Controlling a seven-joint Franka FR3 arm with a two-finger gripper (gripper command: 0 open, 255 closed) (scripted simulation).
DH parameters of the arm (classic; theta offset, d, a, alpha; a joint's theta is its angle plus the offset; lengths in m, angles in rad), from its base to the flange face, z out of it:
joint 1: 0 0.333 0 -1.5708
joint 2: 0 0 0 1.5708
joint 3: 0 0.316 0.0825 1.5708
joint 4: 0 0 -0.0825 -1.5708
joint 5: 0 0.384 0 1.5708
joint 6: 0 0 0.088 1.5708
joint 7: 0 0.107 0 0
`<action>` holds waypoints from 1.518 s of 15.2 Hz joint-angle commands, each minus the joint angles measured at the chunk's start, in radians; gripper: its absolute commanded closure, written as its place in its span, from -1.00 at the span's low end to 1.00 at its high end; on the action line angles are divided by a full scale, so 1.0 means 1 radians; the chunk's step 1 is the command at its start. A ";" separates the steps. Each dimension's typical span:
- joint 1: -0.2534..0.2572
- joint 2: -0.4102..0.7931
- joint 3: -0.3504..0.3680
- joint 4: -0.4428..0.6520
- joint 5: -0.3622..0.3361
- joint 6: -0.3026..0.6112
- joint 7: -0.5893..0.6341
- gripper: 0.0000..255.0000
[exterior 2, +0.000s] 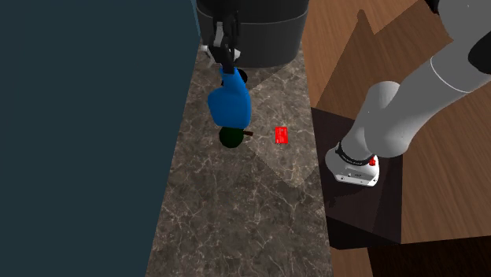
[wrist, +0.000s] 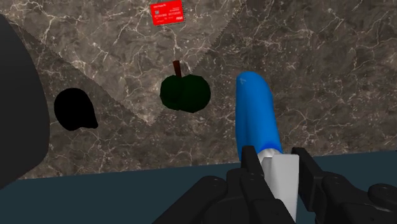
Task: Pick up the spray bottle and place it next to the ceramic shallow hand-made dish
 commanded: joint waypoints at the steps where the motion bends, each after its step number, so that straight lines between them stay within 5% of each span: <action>1: -0.019 -0.022 -0.036 -0.016 -0.002 -0.008 -0.057 1.00; 12: -0.115 -0.076 -0.228 -0.078 -0.046 -0.009 -0.354 1.00; 23: -0.212 0.009 -0.411 0.010 -0.092 -0.012 -0.641 1.00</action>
